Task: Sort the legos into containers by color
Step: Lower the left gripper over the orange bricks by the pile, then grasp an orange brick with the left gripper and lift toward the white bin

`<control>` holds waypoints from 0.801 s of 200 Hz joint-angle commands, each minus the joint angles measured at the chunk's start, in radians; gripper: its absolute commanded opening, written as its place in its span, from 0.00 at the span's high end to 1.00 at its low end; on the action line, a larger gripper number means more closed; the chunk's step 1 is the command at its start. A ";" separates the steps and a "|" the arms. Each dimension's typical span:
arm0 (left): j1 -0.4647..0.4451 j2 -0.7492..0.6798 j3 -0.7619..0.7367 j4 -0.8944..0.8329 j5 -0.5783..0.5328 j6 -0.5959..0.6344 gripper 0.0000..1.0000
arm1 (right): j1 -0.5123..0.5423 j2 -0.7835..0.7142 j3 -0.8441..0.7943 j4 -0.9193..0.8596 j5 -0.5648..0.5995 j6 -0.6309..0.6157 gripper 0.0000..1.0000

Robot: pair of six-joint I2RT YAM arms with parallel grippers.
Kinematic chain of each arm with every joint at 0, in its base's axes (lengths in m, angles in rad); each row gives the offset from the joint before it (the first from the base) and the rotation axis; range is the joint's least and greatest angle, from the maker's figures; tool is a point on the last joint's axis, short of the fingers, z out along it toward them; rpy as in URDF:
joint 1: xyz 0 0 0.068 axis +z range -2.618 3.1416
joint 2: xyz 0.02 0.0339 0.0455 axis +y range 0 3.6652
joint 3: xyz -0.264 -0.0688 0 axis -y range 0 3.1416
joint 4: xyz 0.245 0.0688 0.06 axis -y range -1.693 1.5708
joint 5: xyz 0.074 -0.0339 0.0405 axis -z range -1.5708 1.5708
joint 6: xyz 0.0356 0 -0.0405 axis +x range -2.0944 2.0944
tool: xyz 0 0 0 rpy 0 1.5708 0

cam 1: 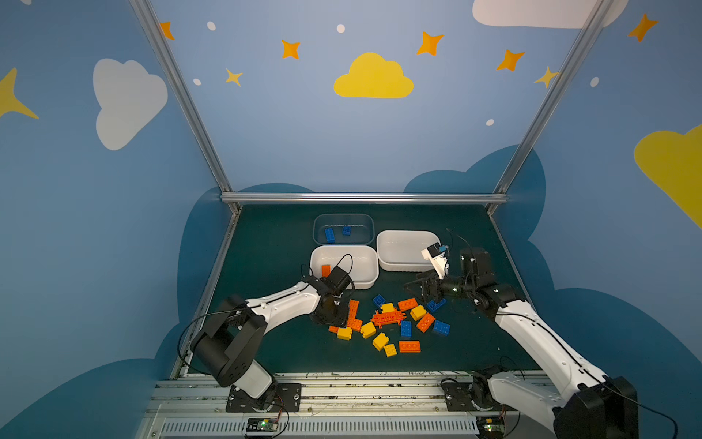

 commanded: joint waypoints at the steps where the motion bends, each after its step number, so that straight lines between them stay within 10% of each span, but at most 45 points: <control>1: -0.005 0.005 0.019 -0.038 -0.032 -0.004 0.36 | -0.003 -0.027 -0.016 -0.021 -0.002 0.000 0.10; 160: -0.008 0.032 0.048 -0.068 -0.090 0.033 0.37 | -0.003 -0.055 -0.041 -0.017 0.001 0.010 0.10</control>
